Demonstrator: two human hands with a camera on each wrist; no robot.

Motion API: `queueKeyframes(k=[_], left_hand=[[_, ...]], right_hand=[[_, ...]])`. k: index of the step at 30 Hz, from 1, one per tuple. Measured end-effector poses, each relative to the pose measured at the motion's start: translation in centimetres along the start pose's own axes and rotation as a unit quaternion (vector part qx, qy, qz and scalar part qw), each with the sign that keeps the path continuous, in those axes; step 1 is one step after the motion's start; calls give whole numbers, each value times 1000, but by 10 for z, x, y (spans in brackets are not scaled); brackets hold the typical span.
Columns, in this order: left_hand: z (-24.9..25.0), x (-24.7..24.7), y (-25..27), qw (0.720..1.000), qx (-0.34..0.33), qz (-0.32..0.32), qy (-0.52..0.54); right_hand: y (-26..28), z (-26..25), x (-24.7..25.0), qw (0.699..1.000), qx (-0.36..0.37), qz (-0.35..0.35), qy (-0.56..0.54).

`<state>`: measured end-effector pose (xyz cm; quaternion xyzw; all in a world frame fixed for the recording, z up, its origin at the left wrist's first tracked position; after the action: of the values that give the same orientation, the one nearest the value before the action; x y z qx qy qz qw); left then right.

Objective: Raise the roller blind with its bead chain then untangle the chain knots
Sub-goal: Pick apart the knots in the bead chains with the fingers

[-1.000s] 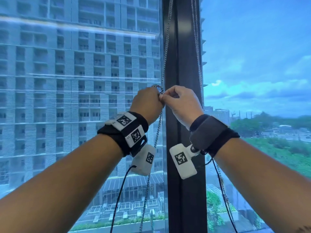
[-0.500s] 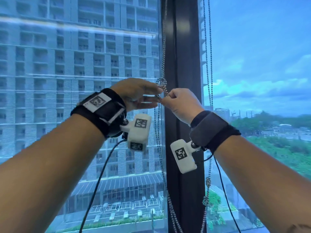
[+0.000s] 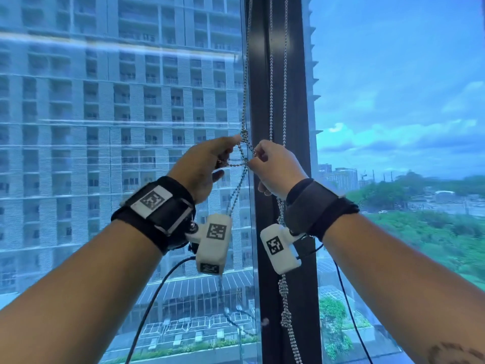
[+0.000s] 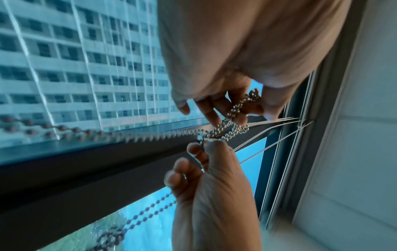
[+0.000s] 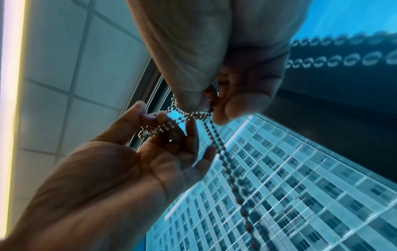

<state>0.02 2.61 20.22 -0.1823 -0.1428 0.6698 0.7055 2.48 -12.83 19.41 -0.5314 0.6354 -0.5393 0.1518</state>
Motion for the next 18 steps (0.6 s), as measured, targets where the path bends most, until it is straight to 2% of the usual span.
queueKeyframes(k=[2,4,6,10,14,18], left_hand=[[-8,0,2,998,-23,-24,57],[-16,-1,2,985,-30,-50,160],[-23,0,2,974,-34,-37,221],[-27,1,3,977,-48,6,210],[-17,0,3,984,-99,55,135],[-11,5,7,987,-81,35,135]], right_hand=[[3,-1,-1,999,-4,-4,-36],[5,-2,-3,997,-19,-18,-77],[7,-3,-5,992,-32,-30,-122],[12,-10,-13,961,-56,-56,-263],[14,-12,-15,941,-64,-52,-330],[11,-10,-17,923,-74,-33,-376]])
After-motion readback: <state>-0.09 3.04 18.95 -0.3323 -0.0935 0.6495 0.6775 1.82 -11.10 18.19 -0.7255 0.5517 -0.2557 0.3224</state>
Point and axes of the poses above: each hand's wrist, its own y-axis away from the middle knuckle, its own x-axis out of the back of the hand, z = x × y, the point moved 1 cm from there along -y, towards the middle knuckle, and after that the axes turned 8 degrees about x, right-handed, at the moved point
